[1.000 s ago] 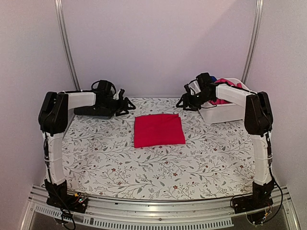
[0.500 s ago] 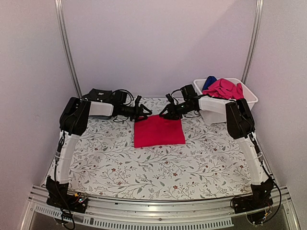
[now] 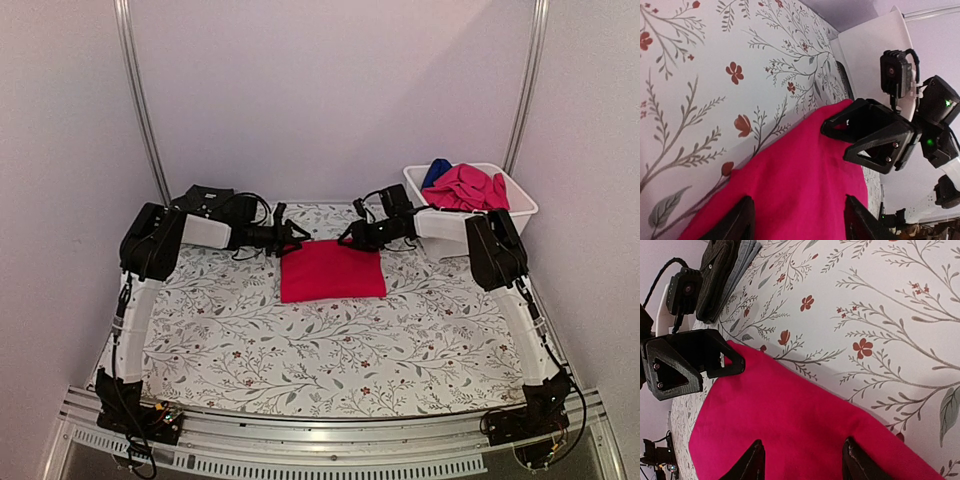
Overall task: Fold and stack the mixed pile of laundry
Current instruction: Move the square-folded T-shirt to the center of the board.
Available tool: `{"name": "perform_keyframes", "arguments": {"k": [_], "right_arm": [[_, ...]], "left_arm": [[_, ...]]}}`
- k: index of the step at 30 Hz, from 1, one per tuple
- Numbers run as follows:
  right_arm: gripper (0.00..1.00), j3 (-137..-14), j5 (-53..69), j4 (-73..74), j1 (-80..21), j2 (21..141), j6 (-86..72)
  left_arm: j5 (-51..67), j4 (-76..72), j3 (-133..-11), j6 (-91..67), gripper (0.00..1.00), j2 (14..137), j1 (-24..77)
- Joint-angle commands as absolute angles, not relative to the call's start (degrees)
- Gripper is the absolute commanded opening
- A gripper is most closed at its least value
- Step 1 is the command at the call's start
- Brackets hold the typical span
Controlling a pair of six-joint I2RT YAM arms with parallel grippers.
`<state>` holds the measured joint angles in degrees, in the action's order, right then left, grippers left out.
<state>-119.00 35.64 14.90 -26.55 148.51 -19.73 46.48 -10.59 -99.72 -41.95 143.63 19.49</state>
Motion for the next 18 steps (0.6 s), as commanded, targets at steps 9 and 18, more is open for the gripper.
{"name": "perform_keyframes", "arguments": {"k": [9, 18], "right_arm": [[0.55, -83.65, 32.42, 6.21, -33.85, 132.06, -24.37], [0.62, -84.71, 30.76, 14.76, -35.17, 120.34, -21.19]], "left_arm": [[43.27, -17.53, -63.04, -41.62, 0.60, 124.55, 18.74], [44.36, -10.21, -57.69, -31.87, 0.63, 107.89, 19.25]]}}
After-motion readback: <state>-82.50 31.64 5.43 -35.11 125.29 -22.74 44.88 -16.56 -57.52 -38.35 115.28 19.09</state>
